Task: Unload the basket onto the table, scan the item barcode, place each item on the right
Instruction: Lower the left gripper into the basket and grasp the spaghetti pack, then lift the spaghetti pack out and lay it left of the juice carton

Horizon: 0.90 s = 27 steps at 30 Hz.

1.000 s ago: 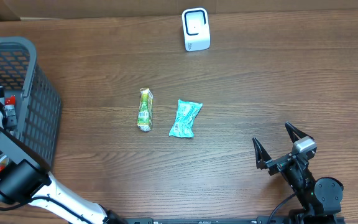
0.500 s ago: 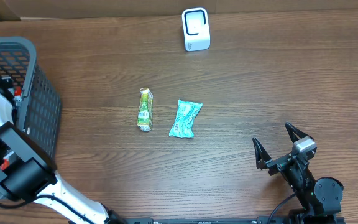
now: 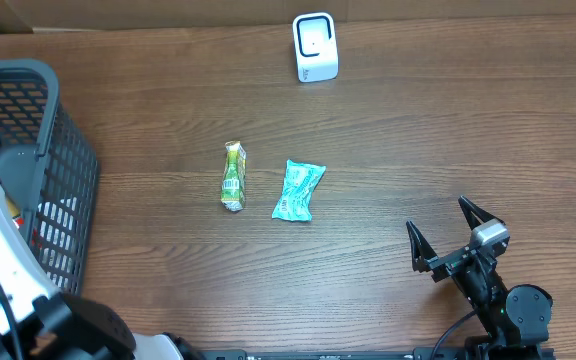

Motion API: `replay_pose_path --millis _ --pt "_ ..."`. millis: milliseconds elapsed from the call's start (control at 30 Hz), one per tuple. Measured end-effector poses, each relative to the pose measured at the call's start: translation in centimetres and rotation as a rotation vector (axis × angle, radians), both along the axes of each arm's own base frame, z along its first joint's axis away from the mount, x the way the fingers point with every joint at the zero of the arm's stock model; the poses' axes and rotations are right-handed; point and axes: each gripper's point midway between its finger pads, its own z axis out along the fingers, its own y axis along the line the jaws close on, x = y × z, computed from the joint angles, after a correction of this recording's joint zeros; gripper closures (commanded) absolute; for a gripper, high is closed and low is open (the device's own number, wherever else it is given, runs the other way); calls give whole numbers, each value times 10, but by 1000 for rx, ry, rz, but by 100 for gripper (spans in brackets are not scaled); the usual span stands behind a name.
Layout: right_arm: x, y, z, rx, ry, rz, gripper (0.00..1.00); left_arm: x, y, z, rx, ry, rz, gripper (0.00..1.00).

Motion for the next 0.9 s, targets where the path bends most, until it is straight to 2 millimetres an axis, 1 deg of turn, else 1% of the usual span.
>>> replay_pose_path --millis 67,233,267,367,400,467,567,600,633,700,800,833,900 --pt "0 0 0 0 0 0 0 -4 -3 13 12 -31 8 96" --pt "0 0 0 0 0 0 0 -8 -7 27 26 -68 16 96" --pt "0 0 0 0 0 0 0 -9 -7 33 35 -82 17 96" --pt "0 0 0 0 0 0 0 -12 -10 59 81 -152 21 96" --pt "0 0 0 0 1 0 0 -14 -12 71 102 -183 22 96" --pt "0 0 0 0 1 0 0 -21 -18 102 159 -254 19 96" --pt "0 0 0 0 0 0 0 -39 -37 150 245 -360 6 96" --pt "0 0 0 0 0 0 0 -44 -42 160 262 -381 5 96" --pt "0 0 0 0 0 -1 0 -51 -50 173 284 -410 0 96" --pt "0 0 0 0 1 0 0 -61 -65 193 317 -451 -18 96" --pt "0 0 0 0 1 0 0 -69 -88 208 331 -490 -58 96" --pt "0 0 0 0 0 0 0 -70 -96 210 324 -495 -79 96" --pt "0 0 0 0 0 0 0 -67 -116 202 265 -491 -138 96"
